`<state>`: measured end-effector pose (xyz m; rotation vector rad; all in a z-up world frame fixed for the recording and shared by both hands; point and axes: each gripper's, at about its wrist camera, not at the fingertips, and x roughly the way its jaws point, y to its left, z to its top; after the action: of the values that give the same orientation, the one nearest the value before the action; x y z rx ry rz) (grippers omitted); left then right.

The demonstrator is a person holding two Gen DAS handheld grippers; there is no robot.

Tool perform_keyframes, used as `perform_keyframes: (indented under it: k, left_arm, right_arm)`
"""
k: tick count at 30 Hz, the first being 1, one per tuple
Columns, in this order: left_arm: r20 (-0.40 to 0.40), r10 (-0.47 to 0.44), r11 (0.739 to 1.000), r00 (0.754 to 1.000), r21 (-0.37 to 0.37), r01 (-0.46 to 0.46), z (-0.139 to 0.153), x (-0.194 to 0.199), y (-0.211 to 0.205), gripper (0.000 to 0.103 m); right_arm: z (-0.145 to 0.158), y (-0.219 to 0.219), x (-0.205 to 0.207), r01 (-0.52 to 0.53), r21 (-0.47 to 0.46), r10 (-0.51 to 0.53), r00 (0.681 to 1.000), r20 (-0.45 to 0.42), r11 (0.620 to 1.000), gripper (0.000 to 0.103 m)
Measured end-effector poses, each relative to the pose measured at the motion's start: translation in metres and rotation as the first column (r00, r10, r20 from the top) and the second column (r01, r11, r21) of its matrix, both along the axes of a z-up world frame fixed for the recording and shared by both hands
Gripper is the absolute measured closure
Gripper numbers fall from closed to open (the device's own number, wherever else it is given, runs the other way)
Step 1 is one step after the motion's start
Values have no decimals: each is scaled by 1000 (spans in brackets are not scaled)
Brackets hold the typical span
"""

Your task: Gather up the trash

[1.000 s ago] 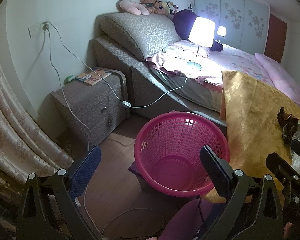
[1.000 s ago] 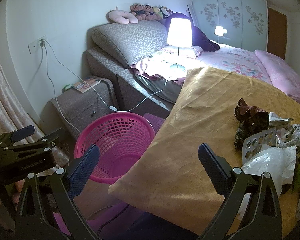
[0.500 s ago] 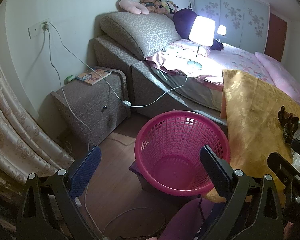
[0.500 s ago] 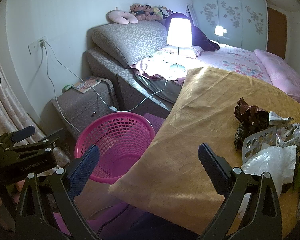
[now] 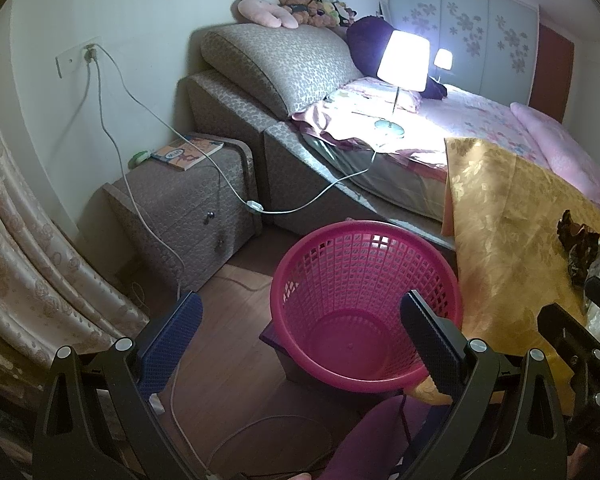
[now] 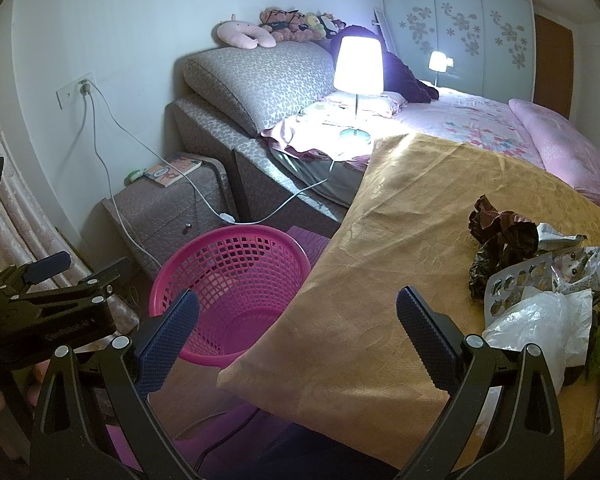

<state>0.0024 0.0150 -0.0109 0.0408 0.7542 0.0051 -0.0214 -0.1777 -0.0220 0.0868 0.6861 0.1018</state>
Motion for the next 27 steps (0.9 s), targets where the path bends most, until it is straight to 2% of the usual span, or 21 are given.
perform_keyframes:
  k: [16,22,27]
  left_arm:
    - [-3,-31,999,1000,3,31,2,-1,0,8]
    - [-8,-78,997,997,-17,78,4,-2,-11,8]
    - [9,-151,988,989,-17,151,7,-8,-29,8]
  right_arm:
    - [8,-3,-12,18,23,-19,999,39,1000,7]
    - [26,-22,-29,63,50,-67,994,89,997,7]
    - [33,-58,-56,158,40,-161,980,116,987,7]
